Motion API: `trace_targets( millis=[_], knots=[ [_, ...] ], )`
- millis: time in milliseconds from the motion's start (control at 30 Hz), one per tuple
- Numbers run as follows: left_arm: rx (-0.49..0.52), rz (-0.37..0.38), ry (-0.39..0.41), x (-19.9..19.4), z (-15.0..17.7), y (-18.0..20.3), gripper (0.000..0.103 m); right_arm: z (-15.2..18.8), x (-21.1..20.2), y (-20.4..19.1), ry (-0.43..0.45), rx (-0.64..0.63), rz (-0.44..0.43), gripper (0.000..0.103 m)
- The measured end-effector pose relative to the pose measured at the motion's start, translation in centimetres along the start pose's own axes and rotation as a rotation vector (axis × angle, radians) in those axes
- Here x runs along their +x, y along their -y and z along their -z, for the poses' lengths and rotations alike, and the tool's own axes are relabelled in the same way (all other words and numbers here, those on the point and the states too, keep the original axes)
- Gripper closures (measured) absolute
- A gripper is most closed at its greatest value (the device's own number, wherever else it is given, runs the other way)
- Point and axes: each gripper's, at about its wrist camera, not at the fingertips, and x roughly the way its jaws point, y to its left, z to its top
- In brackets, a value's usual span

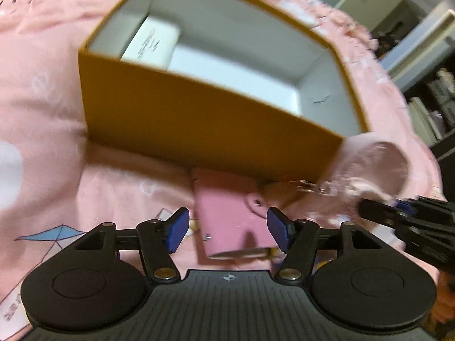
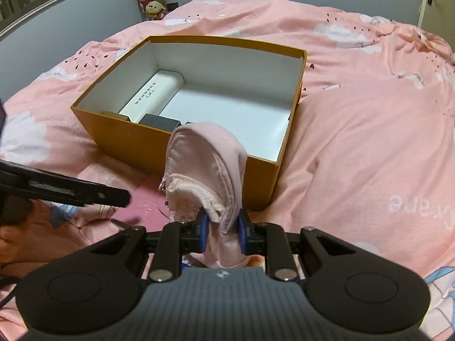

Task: Organize objects
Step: 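Grasp the pink card wallet with the left gripper while the right holds the pouch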

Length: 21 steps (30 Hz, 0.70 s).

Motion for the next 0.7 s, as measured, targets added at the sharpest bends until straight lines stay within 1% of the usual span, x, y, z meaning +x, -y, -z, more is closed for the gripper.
trace_targets(
  millis=[133, 167, 267, 333, 367, 400, 600, 633, 667, 700],
  knots=[
    [-0.091, 0.022, -0.075, 2.5, -0.3, -1.2, 0.03, 0.0, 0.7, 0.0, -0.005, -0.002, -0.014, 0.081],
    [-0.106, 0.027, -0.09, 2.9, -0.4, -1.3, 0.032, 0.0, 0.8, 0.0, -0.005, -0.004, -0.017, 0.081],
    [-0.151, 0.041, -0.118, 4.2, -0.5, -1.8, 0.032, 0.0, 1.2, -0.2, -0.008, -0.014, -0.024, 0.081],
    [-0.168, 0.053, -0.127, 4.6, -0.6, -2.0, 0.038, -0.1, 1.6, -0.2, -0.012, -0.014, -0.027, 0.081],
    [-0.171, 0.065, -0.131, 4.7, -0.6, -2.0, 0.047, -0.1, 1.8, -0.2, -0.014, -0.013, -0.03, 0.081],
    [-0.173, 0.079, -0.135, 4.7, -0.6, -2.0, 0.051, -0.1, 2.0, -0.2, -0.016, -0.012, -0.034, 0.081],
    [-0.197, 0.07, -0.115, 3.7, -0.1, -2.1, 0.059, -0.1, 2.3, -0.4, -0.015, -0.029, -0.04, 0.081],
    [-0.194, 0.071, -0.108, 3.3, 0.0, -1.9, 0.068, -0.1, 2.2, -0.4, -0.013, -0.034, -0.041, 0.081],
    [-0.192, 0.073, -0.102, 2.8, 0.2, -1.8, 0.069, -0.1, 2.1, -0.5, -0.012, -0.039, -0.041, 0.081],
    [-0.186, 0.072, -0.093, 2.3, 0.3, -1.6, 0.073, -0.1, 2.0, -0.5, -0.012, -0.045, -0.041, 0.081]
  ],
)
